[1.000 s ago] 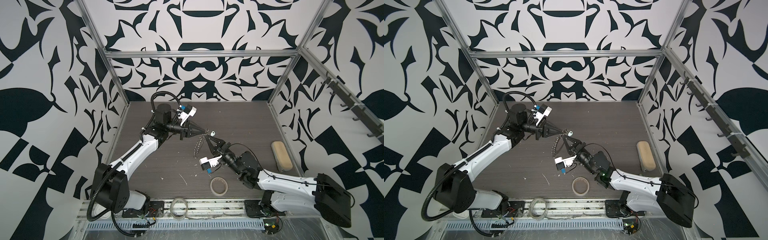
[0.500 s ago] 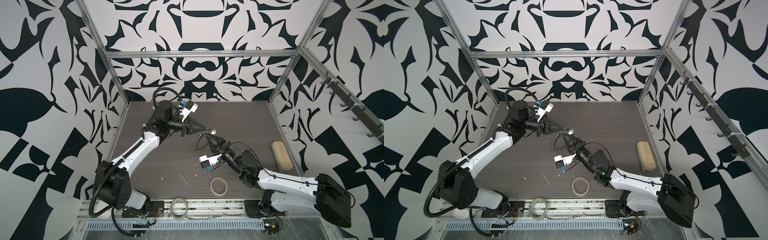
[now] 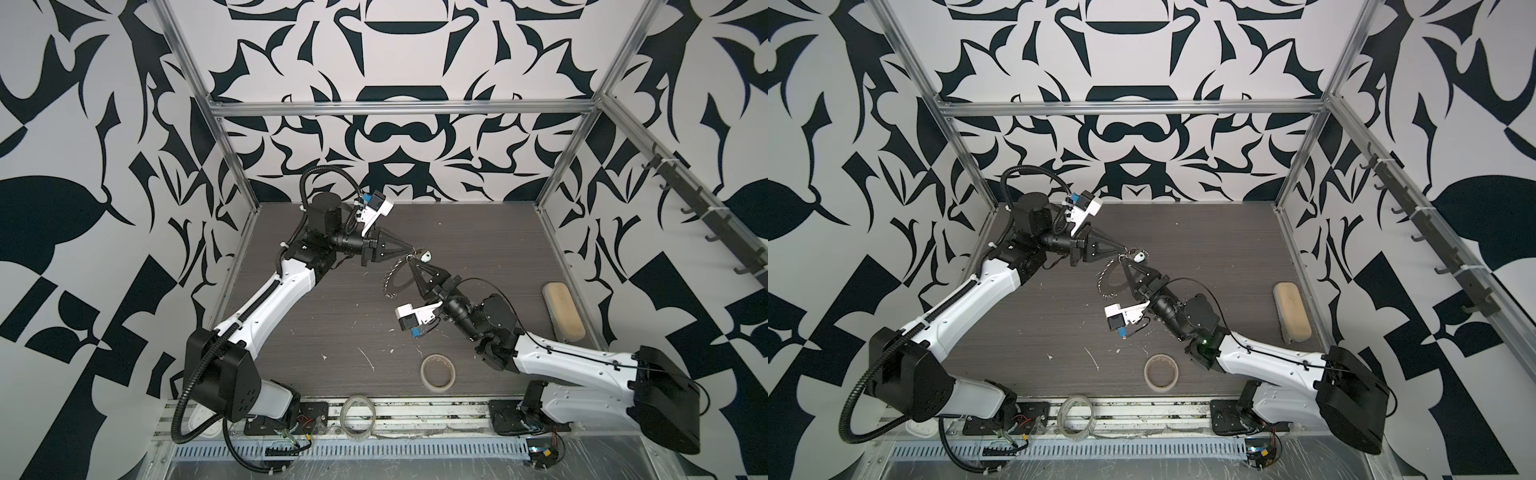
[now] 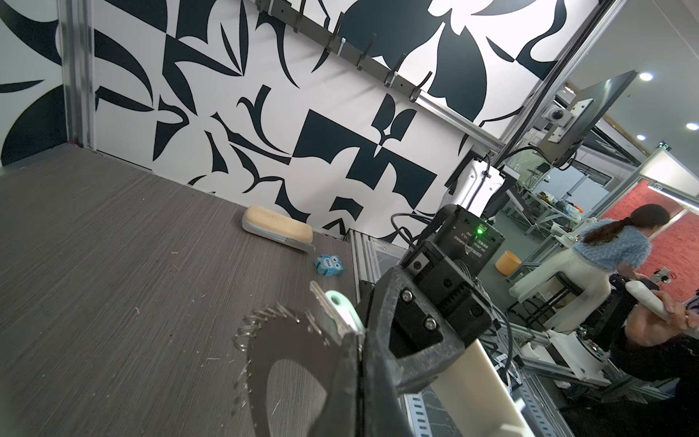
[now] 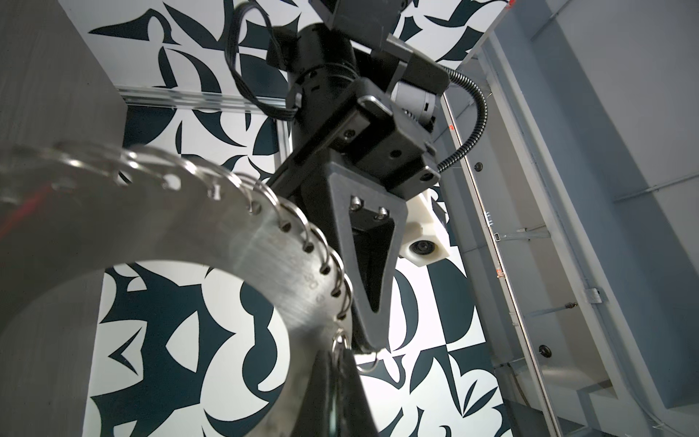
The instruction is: Remove the keys from the keyring
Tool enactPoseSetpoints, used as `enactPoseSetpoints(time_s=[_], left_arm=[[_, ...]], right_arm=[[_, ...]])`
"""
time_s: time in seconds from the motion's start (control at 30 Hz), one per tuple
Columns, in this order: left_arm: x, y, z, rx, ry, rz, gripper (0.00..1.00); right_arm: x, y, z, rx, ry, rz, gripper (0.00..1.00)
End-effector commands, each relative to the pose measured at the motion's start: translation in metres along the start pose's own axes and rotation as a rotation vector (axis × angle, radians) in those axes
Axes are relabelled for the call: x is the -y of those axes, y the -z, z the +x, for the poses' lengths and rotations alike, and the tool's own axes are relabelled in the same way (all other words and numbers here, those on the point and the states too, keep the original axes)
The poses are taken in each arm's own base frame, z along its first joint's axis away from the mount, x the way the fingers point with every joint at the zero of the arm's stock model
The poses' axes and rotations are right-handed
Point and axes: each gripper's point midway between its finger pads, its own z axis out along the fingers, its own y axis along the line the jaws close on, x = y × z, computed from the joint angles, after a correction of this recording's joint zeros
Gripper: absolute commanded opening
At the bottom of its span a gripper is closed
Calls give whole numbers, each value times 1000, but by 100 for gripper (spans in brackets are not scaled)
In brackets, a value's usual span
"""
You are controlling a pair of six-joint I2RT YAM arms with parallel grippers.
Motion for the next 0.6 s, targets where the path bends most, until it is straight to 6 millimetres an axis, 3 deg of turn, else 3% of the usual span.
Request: enactPoseSetpoints(time_s=[0.0, 0.23, 0.4, 0.57], left_arm=[[-13, 7, -21, 48, -33, -88, 0], [-9, 6, -24, 50, -25, -81, 0], [-13, 8, -34, 77, -53, -134, 0], [-12, 9, -35, 75, -53, -143, 0]], right_arm=[[14, -1, -24, 131, 2, 29, 0], [20, -8, -11, 121, -27, 29, 0], [-6, -13, 10, 24, -173, -47, 0], [-17, -14, 20, -33, -316, -65, 26]])
